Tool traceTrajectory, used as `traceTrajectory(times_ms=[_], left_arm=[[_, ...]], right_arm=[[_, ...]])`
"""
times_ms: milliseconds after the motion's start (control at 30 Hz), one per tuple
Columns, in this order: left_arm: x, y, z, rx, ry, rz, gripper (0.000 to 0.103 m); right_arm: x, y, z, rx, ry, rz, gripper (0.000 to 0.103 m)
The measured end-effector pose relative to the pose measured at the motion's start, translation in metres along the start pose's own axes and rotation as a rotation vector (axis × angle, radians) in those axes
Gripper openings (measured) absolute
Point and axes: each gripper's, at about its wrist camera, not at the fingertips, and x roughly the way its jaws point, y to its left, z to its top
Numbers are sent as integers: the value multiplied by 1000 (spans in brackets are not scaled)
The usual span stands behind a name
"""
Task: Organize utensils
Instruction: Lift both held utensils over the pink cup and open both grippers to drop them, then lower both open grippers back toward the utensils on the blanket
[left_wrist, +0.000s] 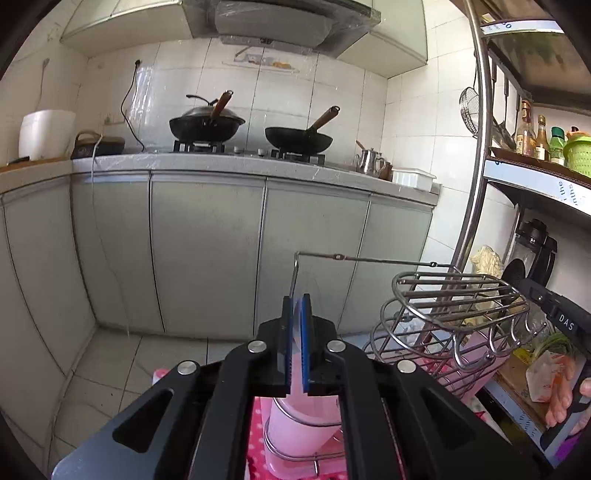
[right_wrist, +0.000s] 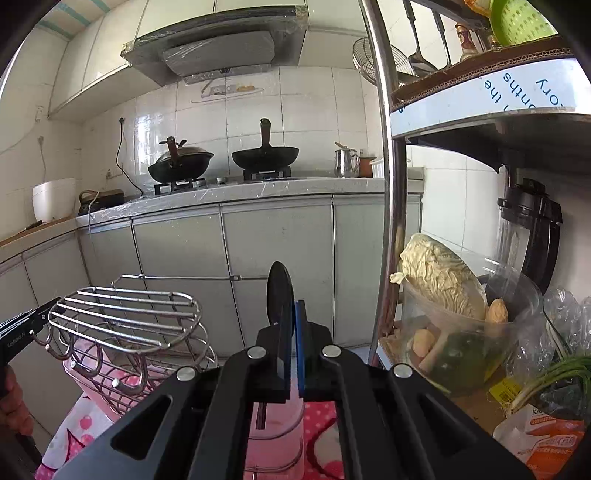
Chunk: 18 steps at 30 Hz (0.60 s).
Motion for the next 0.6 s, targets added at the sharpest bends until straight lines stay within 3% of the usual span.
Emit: traceTrajectory(times_ms=[167, 267, 300, 333, 400, 600], left_arm=[[7, 12, -1, -80, 93, -38, 4], [11, 16, -2, -114, 146, -58, 16], [12, 18, -2, -129, 161, -66, 20], [13, 19, -1, -141, 170, -71, 29], [11, 19, 1, -146, 166, -67, 35], [-6, 12, 12, -106, 136, -62, 43]], right_arm=[[4, -1, -6, -9, 56, -24, 2], [7, -2, -7, 2, 89, -11, 3], [8, -2, -8, 3, 101, -3, 6], [8, -3, -8, 4, 113, 1, 15], [6, -4, -7, 11, 122, 7, 32], [-12, -6, -3, 12, 102, 13, 33]])
